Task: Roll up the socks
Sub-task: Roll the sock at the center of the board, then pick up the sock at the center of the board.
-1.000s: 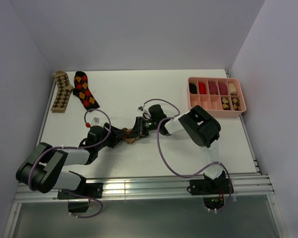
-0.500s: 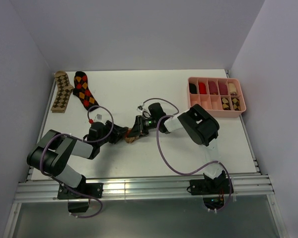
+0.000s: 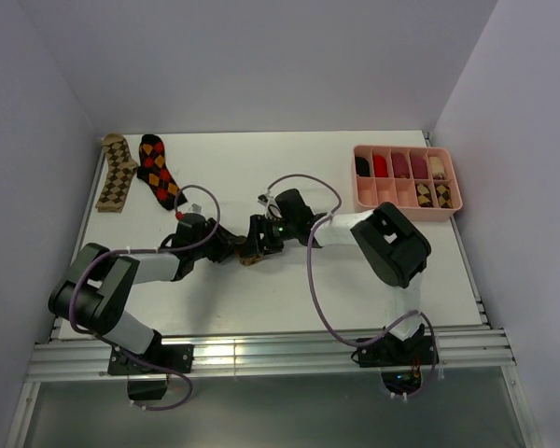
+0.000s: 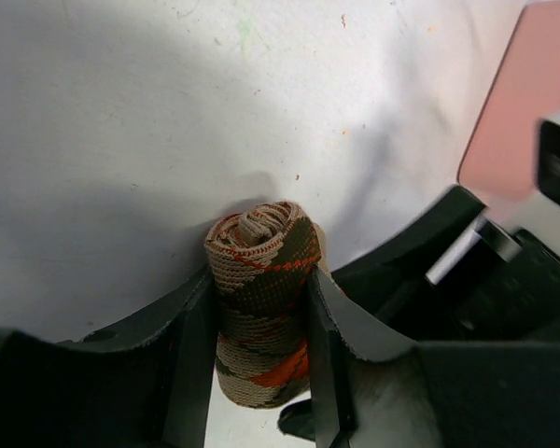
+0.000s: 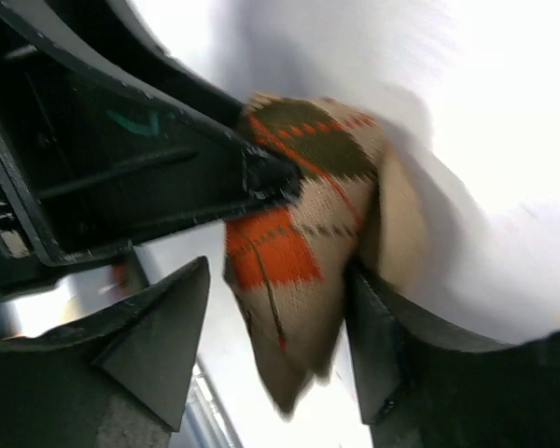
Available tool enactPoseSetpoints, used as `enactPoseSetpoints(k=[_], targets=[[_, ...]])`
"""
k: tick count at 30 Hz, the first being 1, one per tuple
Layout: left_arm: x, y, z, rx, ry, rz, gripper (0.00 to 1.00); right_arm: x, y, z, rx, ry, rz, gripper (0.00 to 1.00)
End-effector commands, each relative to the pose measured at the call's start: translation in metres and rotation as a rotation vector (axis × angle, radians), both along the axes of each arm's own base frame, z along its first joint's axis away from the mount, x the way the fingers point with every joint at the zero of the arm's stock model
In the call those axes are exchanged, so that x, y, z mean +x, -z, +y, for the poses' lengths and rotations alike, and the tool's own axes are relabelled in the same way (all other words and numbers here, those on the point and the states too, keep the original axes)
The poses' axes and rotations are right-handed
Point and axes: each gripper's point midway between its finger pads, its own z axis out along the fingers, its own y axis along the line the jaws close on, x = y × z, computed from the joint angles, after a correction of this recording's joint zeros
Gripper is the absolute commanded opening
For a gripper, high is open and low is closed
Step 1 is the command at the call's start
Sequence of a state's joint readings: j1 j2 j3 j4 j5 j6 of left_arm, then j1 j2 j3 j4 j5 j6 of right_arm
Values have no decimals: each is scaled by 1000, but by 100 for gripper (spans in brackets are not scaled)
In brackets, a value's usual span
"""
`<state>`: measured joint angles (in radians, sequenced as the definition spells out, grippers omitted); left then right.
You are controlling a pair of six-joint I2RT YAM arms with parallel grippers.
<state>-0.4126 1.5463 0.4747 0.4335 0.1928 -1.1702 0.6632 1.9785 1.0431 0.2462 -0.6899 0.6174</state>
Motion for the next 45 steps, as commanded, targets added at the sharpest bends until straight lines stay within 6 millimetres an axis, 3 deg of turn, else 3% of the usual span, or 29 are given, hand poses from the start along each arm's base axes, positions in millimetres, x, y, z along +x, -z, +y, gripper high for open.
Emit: enactPoseSetpoints(k=[1,8,13,15,17,23,29,38,45], targets=[[-16,24,18,164,4,111,28,16,2,-31,-179,91,-159,67],[-12,18,15,226,29,132,28,40,-34,-59,-280,197,-410,72],[-7,13,9,291,61,156,28,33,-66,-47,-340,182,-653,75],[-7,9,4,297,76,166,28,30,-70,-42,-387,182,-750,76],[-7,11,1,302,87,185,28,15,-71,-24,-392,142,-819,76],[-7,10,-5,307,104,236,27,-3,-60,-3,-463,127,-968,78],[-6,6,-7,321,121,270,27,-8,-40,5,-520,118,-1020,79],[-9,7,-9,333,144,307,27,-1,-17,6,-641,124,-1110,78],[-11,5,-11,336,155,325,26,-2,25,-3,-766,76,-1109,73]])
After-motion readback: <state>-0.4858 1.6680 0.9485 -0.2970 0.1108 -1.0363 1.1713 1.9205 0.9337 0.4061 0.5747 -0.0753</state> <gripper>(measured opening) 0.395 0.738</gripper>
